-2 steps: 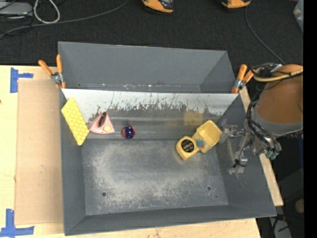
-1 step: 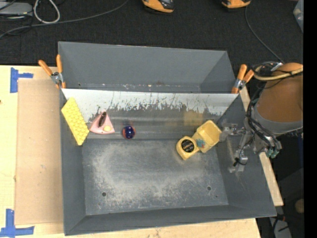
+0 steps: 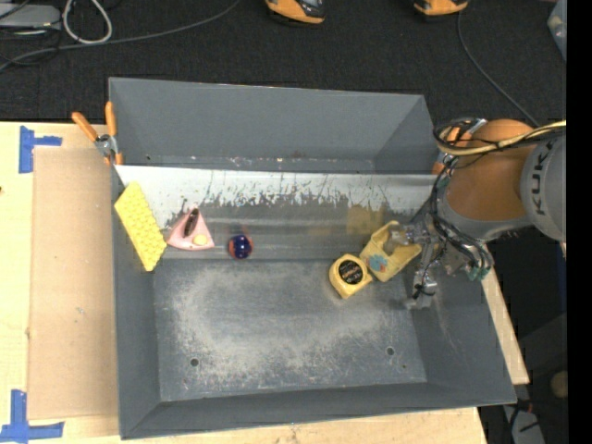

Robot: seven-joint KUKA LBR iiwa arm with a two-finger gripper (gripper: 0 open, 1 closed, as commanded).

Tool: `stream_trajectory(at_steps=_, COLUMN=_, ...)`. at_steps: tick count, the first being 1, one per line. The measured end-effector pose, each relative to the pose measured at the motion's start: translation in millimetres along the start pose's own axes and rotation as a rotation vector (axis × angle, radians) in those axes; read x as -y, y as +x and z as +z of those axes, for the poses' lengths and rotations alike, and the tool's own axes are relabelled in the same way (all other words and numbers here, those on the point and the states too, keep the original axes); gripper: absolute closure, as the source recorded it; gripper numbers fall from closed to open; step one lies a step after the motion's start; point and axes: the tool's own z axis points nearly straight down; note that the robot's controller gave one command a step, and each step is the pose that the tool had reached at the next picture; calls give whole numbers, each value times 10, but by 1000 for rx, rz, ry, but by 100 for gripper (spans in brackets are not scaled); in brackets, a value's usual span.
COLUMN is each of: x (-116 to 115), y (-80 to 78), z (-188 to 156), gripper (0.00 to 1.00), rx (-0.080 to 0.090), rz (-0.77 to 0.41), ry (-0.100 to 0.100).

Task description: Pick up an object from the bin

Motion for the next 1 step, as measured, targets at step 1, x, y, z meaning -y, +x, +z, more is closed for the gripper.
stream_trajectory(at_steps=1, x=-481, y=-172, z=155, gripper=0, rx=-2, rz=30, ry=0)
